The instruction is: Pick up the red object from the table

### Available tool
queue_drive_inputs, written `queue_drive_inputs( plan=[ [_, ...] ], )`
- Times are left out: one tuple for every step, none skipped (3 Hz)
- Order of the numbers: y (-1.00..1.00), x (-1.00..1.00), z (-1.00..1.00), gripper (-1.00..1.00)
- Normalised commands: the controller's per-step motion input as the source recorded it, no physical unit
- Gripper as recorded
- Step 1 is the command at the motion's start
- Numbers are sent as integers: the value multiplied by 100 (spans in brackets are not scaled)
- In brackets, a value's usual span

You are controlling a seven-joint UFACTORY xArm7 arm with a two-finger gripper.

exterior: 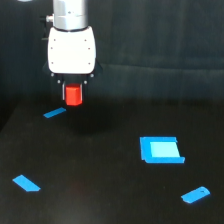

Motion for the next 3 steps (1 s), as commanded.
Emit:
queue_drive_inputs(
  plan=[
    [-5,9,15,-93],
    [-7,10,21,-96],
    [8,0,23,-93]
  ],
)
